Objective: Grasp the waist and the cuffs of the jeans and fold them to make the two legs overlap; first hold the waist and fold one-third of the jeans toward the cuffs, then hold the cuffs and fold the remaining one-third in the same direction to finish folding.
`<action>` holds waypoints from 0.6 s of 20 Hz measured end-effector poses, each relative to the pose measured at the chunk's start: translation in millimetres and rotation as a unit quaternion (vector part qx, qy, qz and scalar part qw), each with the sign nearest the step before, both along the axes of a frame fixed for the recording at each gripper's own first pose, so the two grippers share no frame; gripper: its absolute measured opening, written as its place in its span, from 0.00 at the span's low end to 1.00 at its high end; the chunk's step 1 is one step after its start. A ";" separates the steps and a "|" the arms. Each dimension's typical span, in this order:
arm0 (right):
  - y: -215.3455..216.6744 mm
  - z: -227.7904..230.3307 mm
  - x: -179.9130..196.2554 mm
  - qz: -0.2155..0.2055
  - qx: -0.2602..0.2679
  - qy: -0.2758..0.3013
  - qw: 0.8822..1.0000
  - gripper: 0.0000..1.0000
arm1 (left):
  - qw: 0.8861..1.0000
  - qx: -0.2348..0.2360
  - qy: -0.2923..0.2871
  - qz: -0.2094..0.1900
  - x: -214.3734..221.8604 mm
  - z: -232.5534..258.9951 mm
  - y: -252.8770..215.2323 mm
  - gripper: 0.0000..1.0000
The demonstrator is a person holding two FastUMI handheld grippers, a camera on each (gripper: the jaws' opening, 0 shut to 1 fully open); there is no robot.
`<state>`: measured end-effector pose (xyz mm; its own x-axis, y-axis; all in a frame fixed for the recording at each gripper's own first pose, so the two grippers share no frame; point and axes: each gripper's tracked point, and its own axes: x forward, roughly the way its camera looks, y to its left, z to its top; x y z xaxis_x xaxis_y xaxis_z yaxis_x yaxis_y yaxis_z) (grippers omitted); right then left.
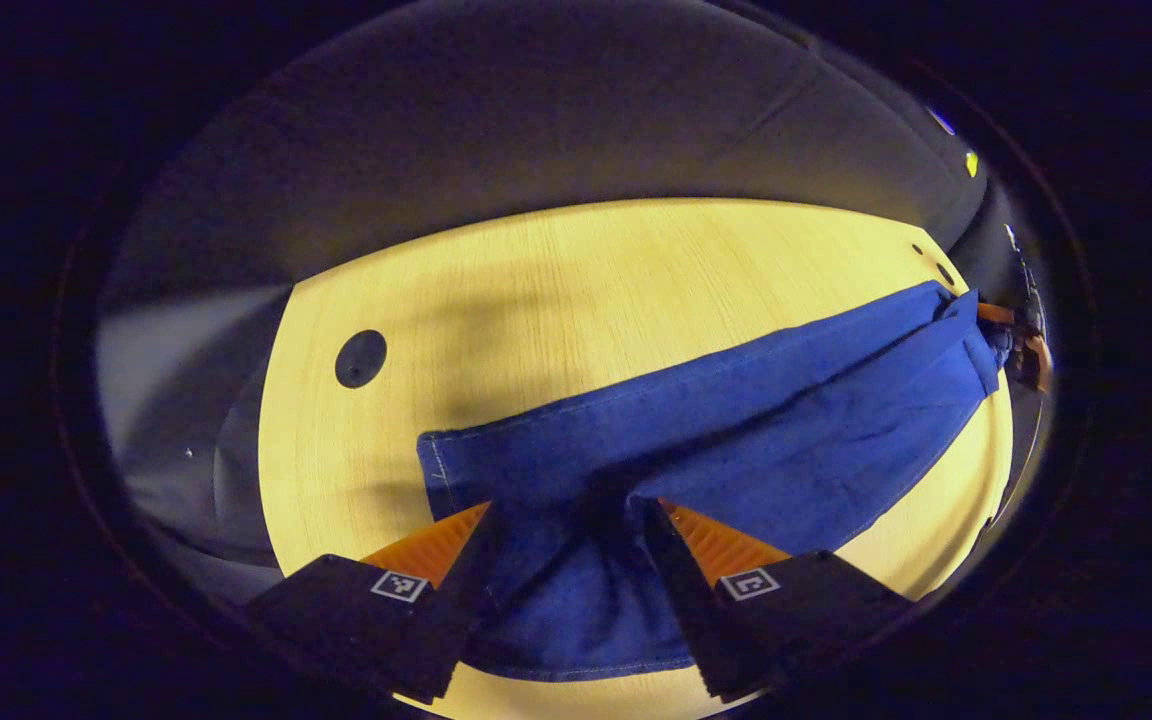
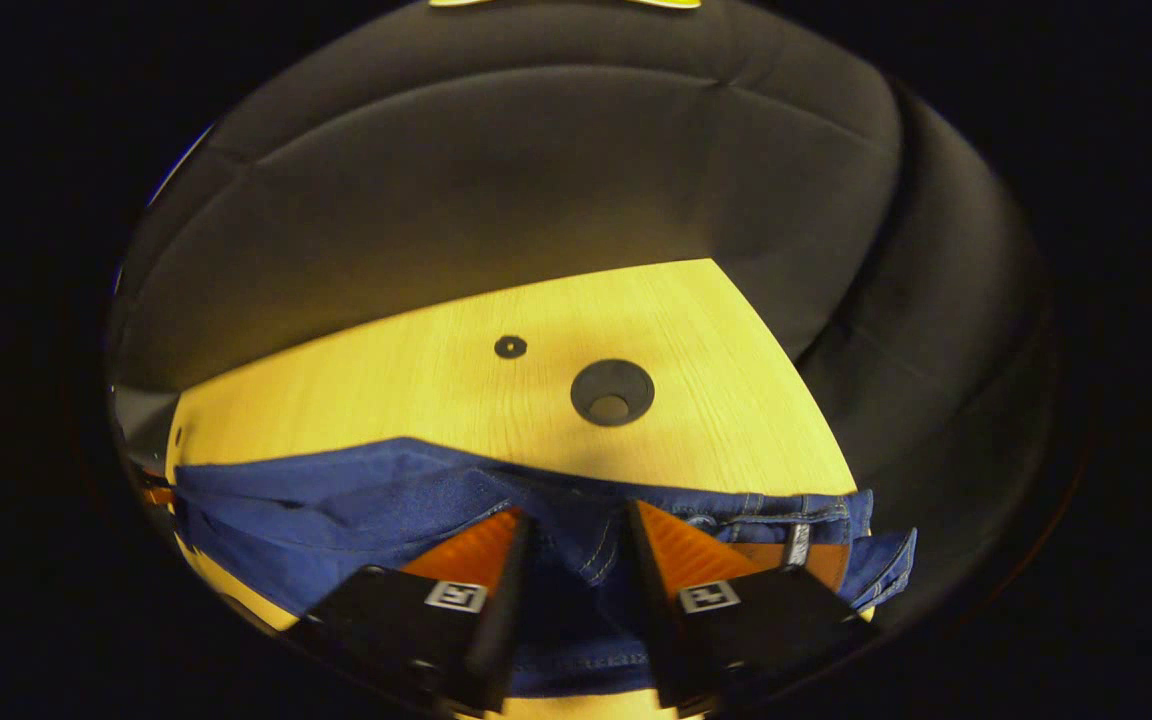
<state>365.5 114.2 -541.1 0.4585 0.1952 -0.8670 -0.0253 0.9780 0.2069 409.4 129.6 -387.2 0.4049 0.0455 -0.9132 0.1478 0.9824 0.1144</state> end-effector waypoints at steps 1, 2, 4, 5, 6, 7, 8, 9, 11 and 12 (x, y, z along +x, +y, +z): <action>-3.9 7.3 8.8 -0.015 0.006 -0.012 1.000 0.72 | 0.999 0.025 -0.030 0.007 10.4 11.1 10.6 0.93; -11.6 16.3 18.0 -0.037 0.014 -0.027 0.999 0.88 | 0.996 0.067 -0.057 0.021 19.7 27.3 26.3 0.95; -14.5 34.5 23.7 -0.056 0.036 -0.042 0.997 0.99 | 0.989 0.097 -0.105 0.025 32.1 57.0 36.3 0.98; -18.2 37.3 23.9 -0.054 0.037 -0.045 0.997 0.99 | 0.987 0.091 -0.128 0.023 31.1 66.9 21.7 0.98; -19.8 43.4 21.6 -0.049 0.037 -0.049 0.997 0.99 | 0.986 0.065 -0.154 0.020 30.9 78.6 -0.1 0.98; -18.5 51.9 20.1 -0.042 0.043 -0.052 0.997 0.94 | 0.984 0.038 -0.172 0.020 33.7 95.0 -6.2 0.98; -14.6 56.3 18.1 -0.042 0.066 -0.040 0.996 0.94 | 0.984 0.009 -0.177 0.019 32.1 105.9 -20.2 0.98; -4.1 60.1 10.8 -0.049 0.113 -0.004 0.992 0.99 | 0.983 -0.015 -0.183 0.017 28.4 115.8 -26.5 0.98; -11.6 77.3 -0.8 -0.093 0.151 0.039 0.983 0.98 | 0.981 -0.029 -0.192 0.004 24.9 126.1 -25.2 0.98; -26.4 81.4 7.2 -0.114 0.152 0.026 0.981 0.98 | 0.980 -0.025 -0.198 -0.004 22.6 130.3 -26.9 0.98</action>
<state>372.7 87.8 -459.7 0.4772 0.3456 -0.8080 0.2054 0.8501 0.4849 432.0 102.7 -256.9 0.7283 0.0000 -0.6853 0.1084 0.9874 0.1152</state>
